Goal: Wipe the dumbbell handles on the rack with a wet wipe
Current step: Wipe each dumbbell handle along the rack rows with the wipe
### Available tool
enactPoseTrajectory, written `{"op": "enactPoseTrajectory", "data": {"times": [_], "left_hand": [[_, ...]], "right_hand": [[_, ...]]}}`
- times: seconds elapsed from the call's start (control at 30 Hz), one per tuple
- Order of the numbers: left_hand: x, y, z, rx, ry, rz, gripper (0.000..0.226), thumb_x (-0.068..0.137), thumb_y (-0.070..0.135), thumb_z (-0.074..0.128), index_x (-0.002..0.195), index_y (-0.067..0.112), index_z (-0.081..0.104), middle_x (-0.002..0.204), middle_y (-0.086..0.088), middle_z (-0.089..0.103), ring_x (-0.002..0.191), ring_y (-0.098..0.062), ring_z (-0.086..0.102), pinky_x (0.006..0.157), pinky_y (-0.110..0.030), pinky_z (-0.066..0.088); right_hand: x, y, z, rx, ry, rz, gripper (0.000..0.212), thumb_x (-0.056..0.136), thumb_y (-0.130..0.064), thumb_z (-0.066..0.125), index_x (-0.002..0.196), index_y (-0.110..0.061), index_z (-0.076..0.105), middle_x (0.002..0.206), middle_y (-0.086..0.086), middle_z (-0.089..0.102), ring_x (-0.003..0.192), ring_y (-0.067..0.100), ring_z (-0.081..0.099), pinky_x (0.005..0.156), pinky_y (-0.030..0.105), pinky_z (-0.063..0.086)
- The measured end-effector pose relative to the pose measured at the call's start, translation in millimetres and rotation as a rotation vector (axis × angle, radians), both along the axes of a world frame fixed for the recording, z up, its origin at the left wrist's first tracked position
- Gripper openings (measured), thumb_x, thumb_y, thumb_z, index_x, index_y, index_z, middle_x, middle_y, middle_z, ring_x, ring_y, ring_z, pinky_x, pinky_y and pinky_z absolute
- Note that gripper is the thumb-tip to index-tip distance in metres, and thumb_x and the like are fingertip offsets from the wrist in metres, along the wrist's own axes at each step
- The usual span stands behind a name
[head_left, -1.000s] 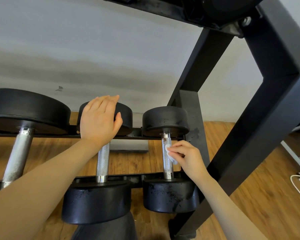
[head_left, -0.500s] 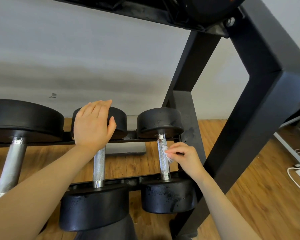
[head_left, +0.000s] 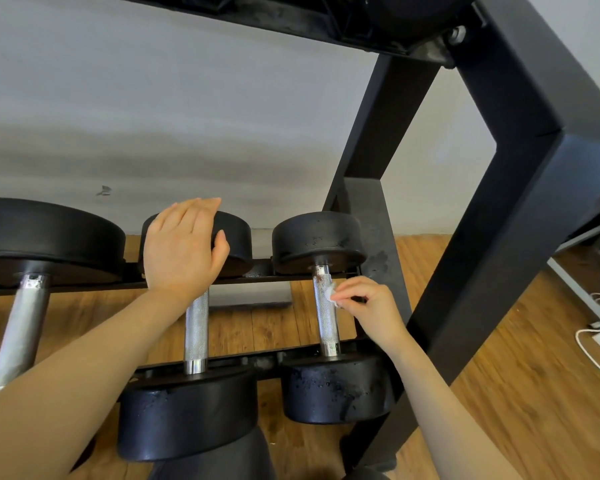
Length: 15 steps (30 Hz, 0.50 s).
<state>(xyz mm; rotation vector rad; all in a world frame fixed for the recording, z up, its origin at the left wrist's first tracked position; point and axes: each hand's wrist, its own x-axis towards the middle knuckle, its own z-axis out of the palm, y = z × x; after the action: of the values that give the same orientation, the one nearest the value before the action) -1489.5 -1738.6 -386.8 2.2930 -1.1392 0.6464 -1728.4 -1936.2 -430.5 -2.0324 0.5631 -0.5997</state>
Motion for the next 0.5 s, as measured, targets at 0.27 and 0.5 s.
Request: {"op": "enactPoseTrajectory", "data": {"times": [0.27,0.5], "left_hand": [[2,0,-1,-0.009,-0.016,0.001,0.045,0.093,0.029,0.045,0.129,0.006,0.060,0.121,-0.014,0.067,0.116,-0.031,0.061,0.100,-0.047,0.045],[2,0,-2,-0.011,-0.027,-0.002,0.045,0.093,0.029,0.045,0.128,0.006,0.060,0.122,-0.013,0.067,0.117,-0.031,0.061,0.101,-0.047,0.045]], "right_hand": [[-15,9,-3,0.072,-0.003,0.060,0.022,0.078,0.007,0.073,0.082,-0.014,0.078,0.091,-0.003,0.069,0.092,0.006,0.066,0.080,0.016,0.050],[-13,10,-4,-0.116,0.019,0.083,0.019,0.082,0.002,0.073,0.088,-0.015,0.079,0.108,-0.004,0.061,0.099,0.006,0.062,0.074,0.015,0.051]]}}
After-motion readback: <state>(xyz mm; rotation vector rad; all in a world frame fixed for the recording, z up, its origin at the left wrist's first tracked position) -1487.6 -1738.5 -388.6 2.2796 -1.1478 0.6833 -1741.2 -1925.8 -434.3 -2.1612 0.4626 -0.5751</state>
